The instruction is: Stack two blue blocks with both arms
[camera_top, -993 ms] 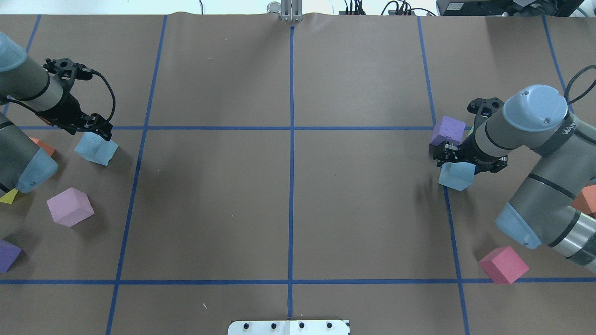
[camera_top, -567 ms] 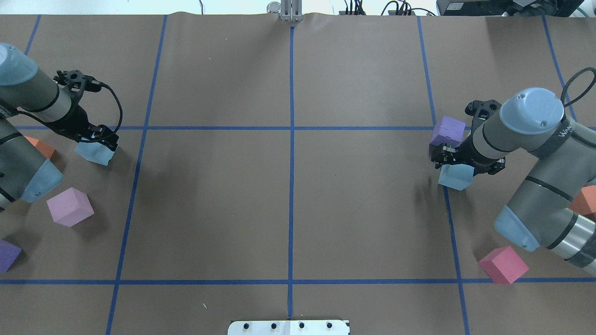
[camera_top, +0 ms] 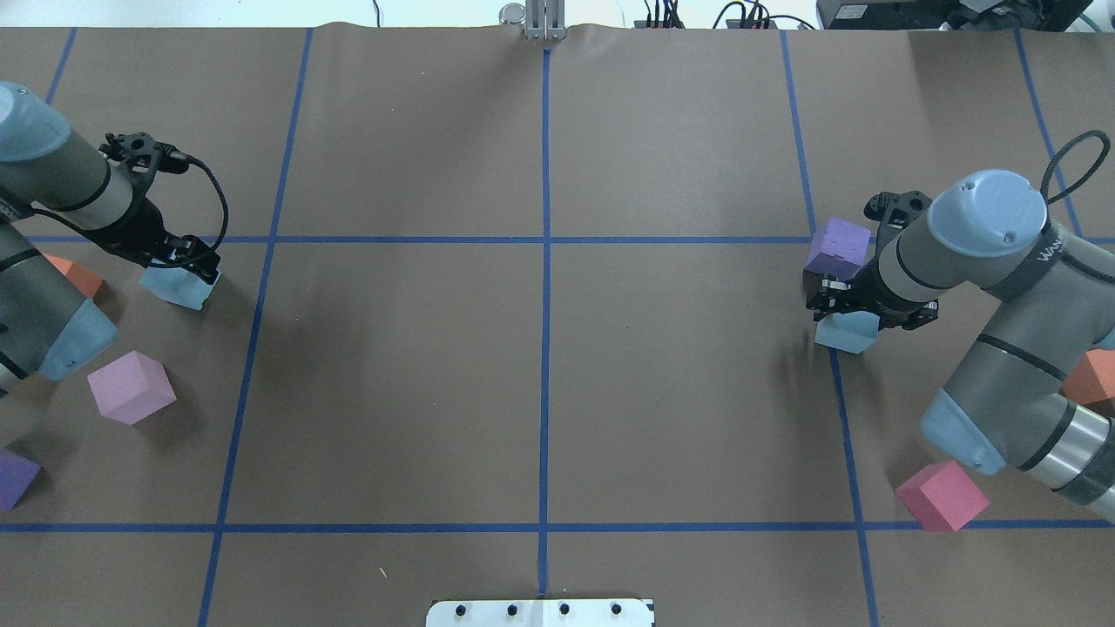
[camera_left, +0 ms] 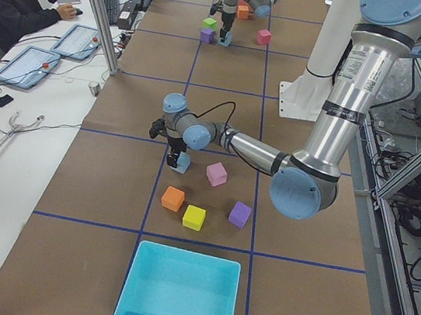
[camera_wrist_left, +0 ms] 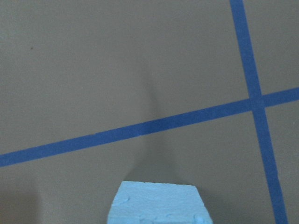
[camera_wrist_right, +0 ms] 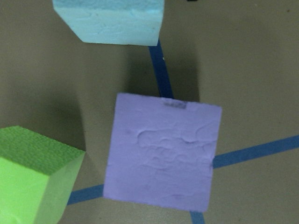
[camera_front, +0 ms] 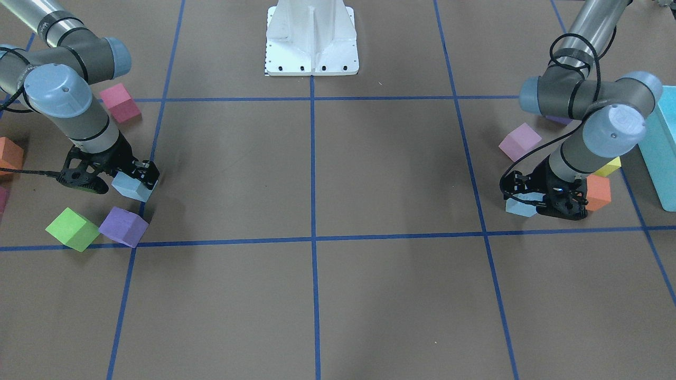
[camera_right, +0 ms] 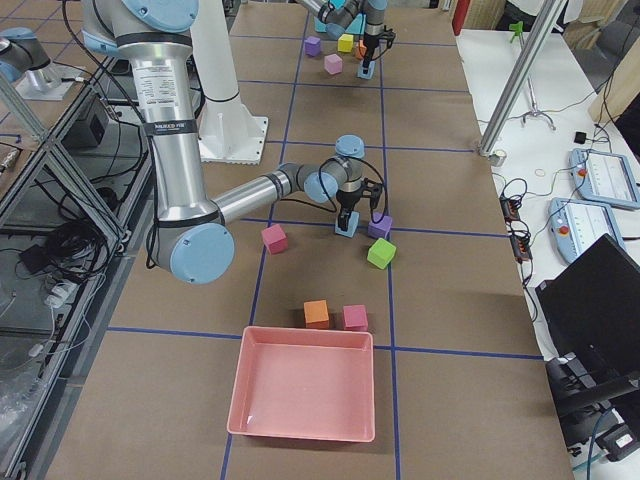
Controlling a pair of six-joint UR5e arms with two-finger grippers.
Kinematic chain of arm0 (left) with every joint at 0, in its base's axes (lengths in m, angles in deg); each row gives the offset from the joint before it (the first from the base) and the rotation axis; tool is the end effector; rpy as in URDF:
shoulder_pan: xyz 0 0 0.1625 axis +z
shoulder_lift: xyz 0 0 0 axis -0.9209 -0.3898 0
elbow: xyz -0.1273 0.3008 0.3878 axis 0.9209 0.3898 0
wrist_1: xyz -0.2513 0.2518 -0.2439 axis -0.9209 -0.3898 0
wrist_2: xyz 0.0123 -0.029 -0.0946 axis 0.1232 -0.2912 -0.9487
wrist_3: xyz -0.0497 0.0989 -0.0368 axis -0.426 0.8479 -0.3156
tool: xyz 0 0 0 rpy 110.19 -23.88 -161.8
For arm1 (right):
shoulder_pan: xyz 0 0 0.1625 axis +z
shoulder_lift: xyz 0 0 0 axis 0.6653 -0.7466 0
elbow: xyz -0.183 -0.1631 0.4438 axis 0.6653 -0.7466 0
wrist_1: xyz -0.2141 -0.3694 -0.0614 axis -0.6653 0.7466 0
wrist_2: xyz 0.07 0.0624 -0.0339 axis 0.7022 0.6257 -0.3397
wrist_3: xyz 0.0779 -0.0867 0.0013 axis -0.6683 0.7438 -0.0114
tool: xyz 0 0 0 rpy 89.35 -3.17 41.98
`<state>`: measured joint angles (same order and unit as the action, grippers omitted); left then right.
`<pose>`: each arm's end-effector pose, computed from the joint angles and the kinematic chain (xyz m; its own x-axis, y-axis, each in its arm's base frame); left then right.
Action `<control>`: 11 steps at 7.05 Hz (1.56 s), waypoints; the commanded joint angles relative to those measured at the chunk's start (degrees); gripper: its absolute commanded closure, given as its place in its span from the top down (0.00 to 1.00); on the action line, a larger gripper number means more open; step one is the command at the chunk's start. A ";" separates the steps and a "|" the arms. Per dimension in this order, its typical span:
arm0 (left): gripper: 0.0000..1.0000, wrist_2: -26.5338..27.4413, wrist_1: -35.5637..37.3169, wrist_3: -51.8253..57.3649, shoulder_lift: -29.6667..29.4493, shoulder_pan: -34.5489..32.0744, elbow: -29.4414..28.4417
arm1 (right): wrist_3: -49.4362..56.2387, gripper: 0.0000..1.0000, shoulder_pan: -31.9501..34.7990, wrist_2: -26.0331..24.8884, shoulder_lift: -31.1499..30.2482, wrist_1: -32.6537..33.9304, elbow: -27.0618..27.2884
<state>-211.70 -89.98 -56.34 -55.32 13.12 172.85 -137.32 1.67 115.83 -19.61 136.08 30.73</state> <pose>0.3403 -0.5793 0.6019 0.6889 0.2272 -0.6883 -0.1697 0.9738 0.1516 -0.3861 -0.4801 0.5532 0.7088 0.2509 0.6593 -0.2183 0.9668 -0.1332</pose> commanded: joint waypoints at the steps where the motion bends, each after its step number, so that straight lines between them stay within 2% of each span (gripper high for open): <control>1: 0.74 0.00 0.00 -0.09 0.44 0.06 0.00 | 0.65 0.57 -0.04 0.18 0.36 -0.02 0.20; 3: 0.55 0.00 -0.09 -0.26 0.97 0.06 0.17 | 0.65 0.49 -0.04 0.26 0.45 -0.02 0.46; 4: 0.51 0.00 -0.09 -0.52 0.97 -0.03 0.43 | 0.65 0.42 -0.04 0.35 0.98 -0.02 0.46; 5: 0.43 0.00 -0.09 -0.79 0.97 -0.03 0.52 | 0.74 0.41 -0.04 0.35 0.98 -0.02 0.55; 7: 0.42 -0.09 -0.09 -1.05 0.89 -0.03 0.87 | 0.83 0.40 -0.04 0.88 1.16 0.16 2.29; 8: 0.42 -0.17 0.35 -1.14 0.97 -0.38 3.22 | 0.83 0.39 -0.13 0.88 1.16 0.59 3.70; 9: 0.42 -0.61 0.79 -1.23 0.88 -0.99 4.73 | 0.74 0.39 -0.30 0.88 4.38 1.29 3.89; 10: 0.42 -0.70 1.92 -1.32 0.54 -1.78 5.52 | 0.74 0.38 -2.13 0.97 8.76 5.91 3.89; 11: 0.43 -0.62 6.81 -4.19 0.10 -1.96 8.66 | 0.74 0.38 -3.98 0.62 13.76 10.14 3.89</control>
<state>-212.30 -87.33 -58.30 -54.78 11.64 178.59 -136.57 -0.28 116.68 -11.45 141.41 34.54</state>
